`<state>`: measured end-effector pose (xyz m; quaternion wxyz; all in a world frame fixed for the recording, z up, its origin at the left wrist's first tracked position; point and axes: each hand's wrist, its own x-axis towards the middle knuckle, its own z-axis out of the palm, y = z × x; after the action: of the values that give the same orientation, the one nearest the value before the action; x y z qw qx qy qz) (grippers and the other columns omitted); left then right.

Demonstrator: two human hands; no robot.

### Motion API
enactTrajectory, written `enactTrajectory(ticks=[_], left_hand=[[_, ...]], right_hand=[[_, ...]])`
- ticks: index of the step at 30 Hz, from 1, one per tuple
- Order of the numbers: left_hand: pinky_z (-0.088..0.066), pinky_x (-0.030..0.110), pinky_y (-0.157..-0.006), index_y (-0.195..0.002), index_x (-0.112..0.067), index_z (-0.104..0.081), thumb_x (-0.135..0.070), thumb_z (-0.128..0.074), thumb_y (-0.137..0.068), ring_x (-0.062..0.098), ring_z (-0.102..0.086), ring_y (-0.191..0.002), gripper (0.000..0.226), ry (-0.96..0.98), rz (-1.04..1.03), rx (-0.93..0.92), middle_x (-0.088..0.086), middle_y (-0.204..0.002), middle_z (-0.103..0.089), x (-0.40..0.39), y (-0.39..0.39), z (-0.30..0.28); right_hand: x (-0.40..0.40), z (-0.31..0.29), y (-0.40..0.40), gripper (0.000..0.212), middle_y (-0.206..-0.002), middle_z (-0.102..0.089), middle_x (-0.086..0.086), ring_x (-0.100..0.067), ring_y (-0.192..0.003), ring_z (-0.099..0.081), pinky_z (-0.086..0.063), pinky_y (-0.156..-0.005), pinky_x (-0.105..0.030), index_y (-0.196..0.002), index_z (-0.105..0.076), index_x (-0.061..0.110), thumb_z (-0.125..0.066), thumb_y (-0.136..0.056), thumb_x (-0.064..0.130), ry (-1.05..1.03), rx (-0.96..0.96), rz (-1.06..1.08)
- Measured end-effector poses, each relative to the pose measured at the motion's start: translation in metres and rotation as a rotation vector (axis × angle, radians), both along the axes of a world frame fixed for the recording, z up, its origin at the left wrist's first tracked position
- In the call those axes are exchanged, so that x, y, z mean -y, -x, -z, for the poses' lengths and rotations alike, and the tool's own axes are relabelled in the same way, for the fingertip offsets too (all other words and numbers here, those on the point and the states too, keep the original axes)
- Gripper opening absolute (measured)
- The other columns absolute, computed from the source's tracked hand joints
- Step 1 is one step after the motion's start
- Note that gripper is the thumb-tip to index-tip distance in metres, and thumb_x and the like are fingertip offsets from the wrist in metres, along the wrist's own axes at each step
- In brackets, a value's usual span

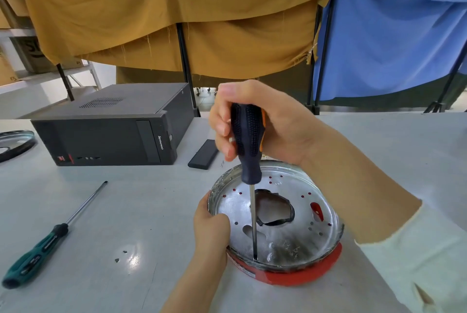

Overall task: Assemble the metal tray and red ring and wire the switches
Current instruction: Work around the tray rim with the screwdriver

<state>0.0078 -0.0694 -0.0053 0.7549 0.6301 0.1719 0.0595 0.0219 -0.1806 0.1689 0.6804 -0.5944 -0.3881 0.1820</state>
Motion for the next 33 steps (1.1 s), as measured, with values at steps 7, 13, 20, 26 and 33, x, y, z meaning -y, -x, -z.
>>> enactTrajectory(ticks=[7,13,20,26,33], left_hand=[[-0.045,0.025,-0.051,-0.123,-0.014,-0.060,0.020,-0.026,-0.072,0.029,-0.060,-0.078,0.070,-0.004,0.011,0.003,0.018,-0.104,-0.068,-0.001,0.002,-0.001],[-0.051,0.028,-0.053,-0.125,-0.011,-0.059,0.021,-0.025,-0.072,0.027,-0.062,-0.073,0.071,-0.006,0.039,0.000,0.018,-0.101,-0.067,-0.002,0.002,-0.001],[-0.051,0.030,-0.058,-0.117,-0.012,-0.063,0.022,-0.026,-0.073,0.029,-0.064,-0.078,0.067,0.012,0.009,0.020,0.014,-0.096,-0.070,-0.002,0.002,0.000],[-0.045,0.023,-0.050,-0.121,-0.013,-0.061,0.021,-0.025,-0.074,0.025,-0.059,-0.070,0.069,0.016,0.011,0.009,0.013,-0.094,-0.067,-0.001,0.002,-0.001],[-0.049,0.023,-0.048,-0.122,-0.011,-0.061,0.021,-0.026,-0.073,0.026,-0.062,-0.070,0.069,0.013,0.022,0.003,0.011,-0.093,-0.068,-0.001,0.004,-0.003]], right_hand=[[-0.019,0.014,-0.001,0.033,-0.048,-0.043,0.001,-0.012,-0.036,-0.035,-0.033,-0.040,-0.020,-0.061,-0.045,0.016,-0.047,-0.093,0.016,-0.158,0.005,0.320],[-0.017,0.017,0.002,0.031,-0.052,-0.049,-0.001,-0.017,-0.040,-0.042,-0.040,-0.042,-0.026,-0.063,-0.049,0.015,-0.056,-0.094,0.018,-0.184,0.152,0.674],[-0.001,0.002,-0.001,0.025,-0.073,-0.056,-0.001,-0.021,-0.074,-0.065,-0.050,-0.052,-0.024,-0.065,-0.047,0.013,-0.044,-0.089,0.019,-0.052,0.025,-0.054],[-0.012,0.016,0.005,0.032,-0.048,-0.044,0.001,-0.012,-0.034,-0.035,-0.031,-0.040,-0.018,-0.061,-0.046,0.016,-0.050,-0.093,0.013,-0.226,0.019,0.276],[-0.001,0.011,0.000,0.030,-0.055,-0.050,-0.003,-0.017,-0.042,-0.045,-0.044,-0.045,-0.026,-0.064,-0.048,0.013,-0.060,-0.090,0.017,-0.123,0.039,0.557]])
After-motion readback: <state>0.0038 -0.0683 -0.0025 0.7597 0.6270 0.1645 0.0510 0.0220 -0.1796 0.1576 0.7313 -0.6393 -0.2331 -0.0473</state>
